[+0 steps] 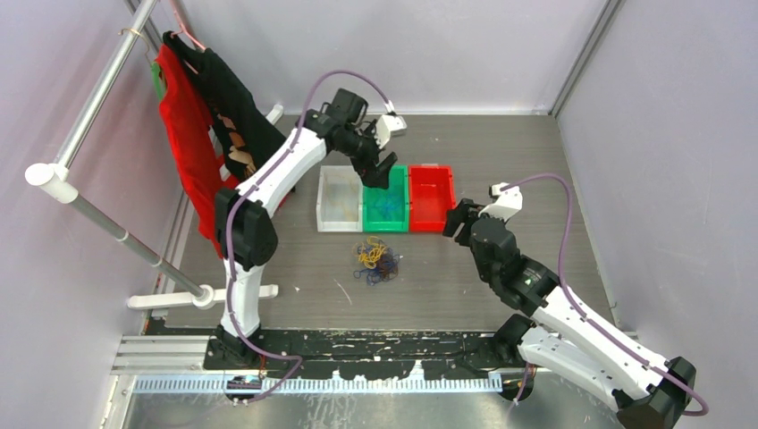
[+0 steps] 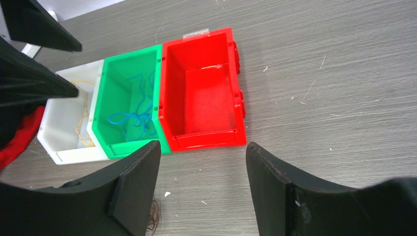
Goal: Untangle the cables
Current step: Place the cable in the bin.
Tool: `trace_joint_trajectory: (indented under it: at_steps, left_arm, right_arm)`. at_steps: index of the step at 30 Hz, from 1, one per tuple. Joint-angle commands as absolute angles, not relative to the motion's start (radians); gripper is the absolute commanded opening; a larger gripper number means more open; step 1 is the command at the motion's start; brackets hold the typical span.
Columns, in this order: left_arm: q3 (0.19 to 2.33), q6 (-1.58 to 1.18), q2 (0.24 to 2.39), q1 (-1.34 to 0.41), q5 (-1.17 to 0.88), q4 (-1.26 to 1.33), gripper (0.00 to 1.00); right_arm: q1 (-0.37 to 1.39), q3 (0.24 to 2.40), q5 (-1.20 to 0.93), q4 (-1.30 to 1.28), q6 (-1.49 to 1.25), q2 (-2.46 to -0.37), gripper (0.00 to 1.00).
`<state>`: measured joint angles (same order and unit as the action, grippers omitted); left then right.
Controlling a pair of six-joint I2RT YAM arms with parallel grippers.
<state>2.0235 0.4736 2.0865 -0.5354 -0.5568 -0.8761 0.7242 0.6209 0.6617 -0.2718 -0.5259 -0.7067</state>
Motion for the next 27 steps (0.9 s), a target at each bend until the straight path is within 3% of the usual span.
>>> trace_joint_trajectory:
  at_steps: [1,10,18,23,27]
  left_arm:
    - [2.153,0.465,2.049,-0.497,-0.69,-1.038,0.85]
    - [2.082,0.355,1.88,-0.411,-0.695,-1.062,0.84]
    - [1.751,0.39,1.596,-0.344,-0.719,-1.021,0.84]
    - [1.704,0.364,1.505,-0.338,-0.728,-1.018,0.84]
    - [1.693,0.358,1.463,-0.336,-0.732,-1.023,0.84]
  right_arm:
    - [0.719,0.682,0.626,-0.232,-0.502,-0.717,0.69]
    - [0.717,0.809,0.255,-0.074,-0.503,-1.077,0.66]
    - [0.666,1.023,0.007,-0.121,-0.493,-1.414,0.43]
    - [0.63,1.135,-0.012,-0.177,-0.463,-1.577,0.29]
    - [0.6,1.222,-0.043,-0.227,-0.454,-1.685,0.26]
